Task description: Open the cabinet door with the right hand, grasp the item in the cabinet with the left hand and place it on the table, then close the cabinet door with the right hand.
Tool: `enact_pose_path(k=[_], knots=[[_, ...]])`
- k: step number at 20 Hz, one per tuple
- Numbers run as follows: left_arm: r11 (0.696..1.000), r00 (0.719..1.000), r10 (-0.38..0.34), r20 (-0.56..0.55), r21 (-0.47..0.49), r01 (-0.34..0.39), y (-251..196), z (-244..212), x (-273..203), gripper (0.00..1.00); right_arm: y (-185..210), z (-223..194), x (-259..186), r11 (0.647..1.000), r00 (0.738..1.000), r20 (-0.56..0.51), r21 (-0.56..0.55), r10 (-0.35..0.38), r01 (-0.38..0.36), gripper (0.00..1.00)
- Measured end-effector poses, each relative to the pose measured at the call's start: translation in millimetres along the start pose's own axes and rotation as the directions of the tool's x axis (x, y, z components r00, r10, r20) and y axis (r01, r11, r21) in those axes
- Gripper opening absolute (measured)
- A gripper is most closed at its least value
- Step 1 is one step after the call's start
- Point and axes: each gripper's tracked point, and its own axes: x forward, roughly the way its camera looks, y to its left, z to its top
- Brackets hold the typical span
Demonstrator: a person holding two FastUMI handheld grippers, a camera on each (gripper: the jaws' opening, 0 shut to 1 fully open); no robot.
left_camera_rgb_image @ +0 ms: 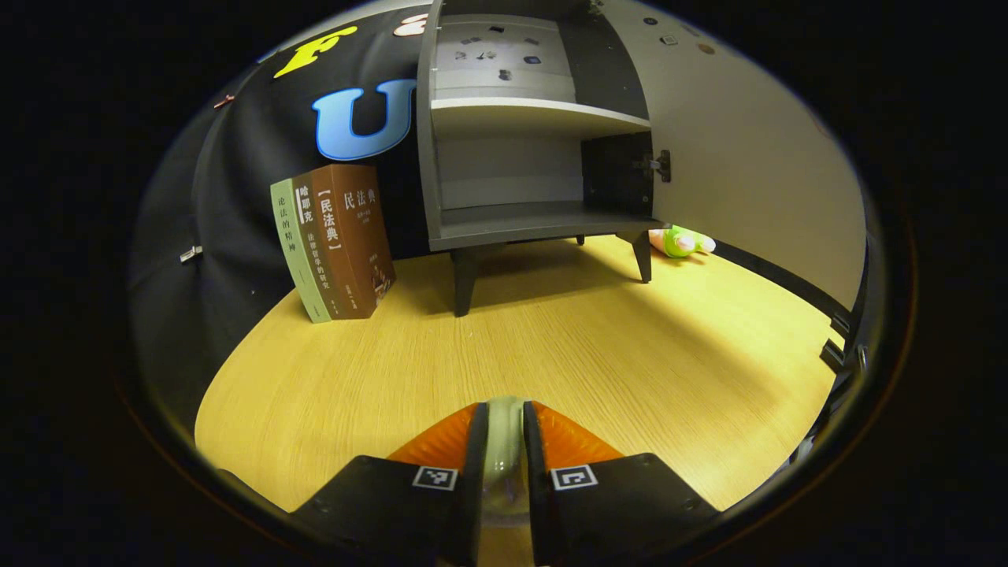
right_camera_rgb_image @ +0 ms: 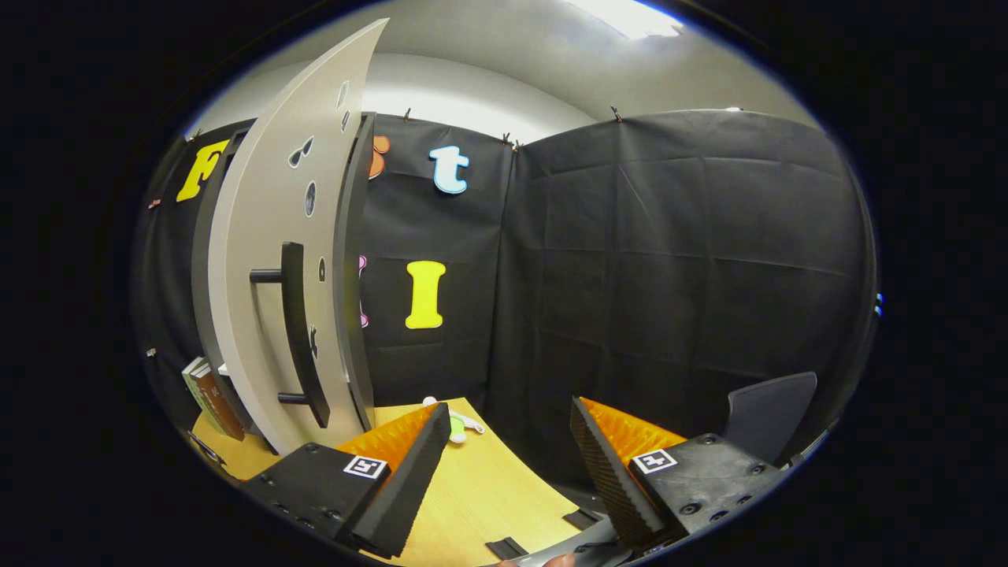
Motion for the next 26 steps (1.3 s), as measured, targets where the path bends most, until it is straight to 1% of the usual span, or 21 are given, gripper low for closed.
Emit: enact_pose_path(k=[1, 2, 3, 4, 5, 6, 7, 9, 13, 16, 20, 22, 25, 26], knots=[[1.0, 1.0, -0.003, 0.005, -0.002, 0.003, -1, 2, -1, 0.41, 0, -1, 1, 1.0, 1.0, 0.001, -0.001, 0.0, 0.0, 0.97], [1.0, 1.0, 0.002, 0.007, -0.001, -0.002, 0, 4, -2, 0.48, 0, -1, 0, 1.0, 1.0, 0.0, -0.002, 0.001, -0.001, 0.97], [1.0, 1.0, 0.004, 0.011, 0.002, -0.004, 0, 6, -3, 0.64, -1, -1, 1, 1.0, 1.0, 0.0, 0.0, 0.0, 0.0, 0.97], [1.0, 1.0, 0.005, 0.017, 0.009, -0.005, 0, 9, -5, 0.69, -1, 0, 1, 1.0, 1.0, 0.0, 0.003, 0.0, 0.0, 0.97], [1.0, 1.0, -0.001, 0.024, 0.011, 0.0, -1, 12, -7, 0.79, 0, -1, 2, 1.0, 1.0, 0.002, 0.005, 0.001, -0.001, 0.97], [1.0, 0.999, -0.009, 0.038, 0.009, 0.008, -3, 17, -11, 0.86, 0, -1, 2, 1.0, 1.0, 0.006, 0.005, 0.002, -0.002, 0.97], [1.0, 0.999, -0.019, 0.05, 0.008, 0.019, -4, 23, -16, 0.96, 0, 0, 3, 1.0, 1.0, 0.007, 0.006, 0.005, -0.005, 0.97], [1.0, 0.997, -0.03, 0.075, 0.007, 0.029, -5, 39, -29, 0.98, 4, 1, 5, 1.0, 1.0, 0.008, 0.01, 0.02, -0.02, 0.97], [0.999, 0.985, -0.024, 0.171, 0.029, 0.019, -2, 97, -68, 0.98, 18, 9, 7, 0.997, 0.997, 0.036, 0.013, 0.072, -0.073, 0.97], [1.0, 0.977, -0.005, 0.213, -0.025, 0.01, 1, 141, -101, 0.98, 33, 18, 11, 0.992, 0.991, 0.059, 0.02, 0.121, -0.123, 0.97], [0.994, 0.958, 0.054, 0.283, -0.106, -0.025, 14, 197, -148, 0.98, 50, 27, 14, 0.984, 0.982, 0.083, 0.033, 0.17, -0.173, 0.97], [0.992, 0.943, 0.085, 0.322, -0.119, -0.049, 24, 223, -172, 0.98, 57, 29, 17, 0.98, 0.978, 0.09, 0.046, 0.188, -0.192, 0.97], [0.986, 0.915, 0.146, 0.376, -0.128, -0.104, 47, 257, -210, 0.98, 64, 34, 17, 0.975, 0.973, 0.102, 0.065, 0.207, -0.214, 0.97], [0.984, 0.907, 0.165, 0.387, -0.131, -0.123, 54, 269, -223, 0.99, 67, 35, 18, 0.973, 0.971, 0.107, 0.068, 0.212, -0.22, 0.97]])
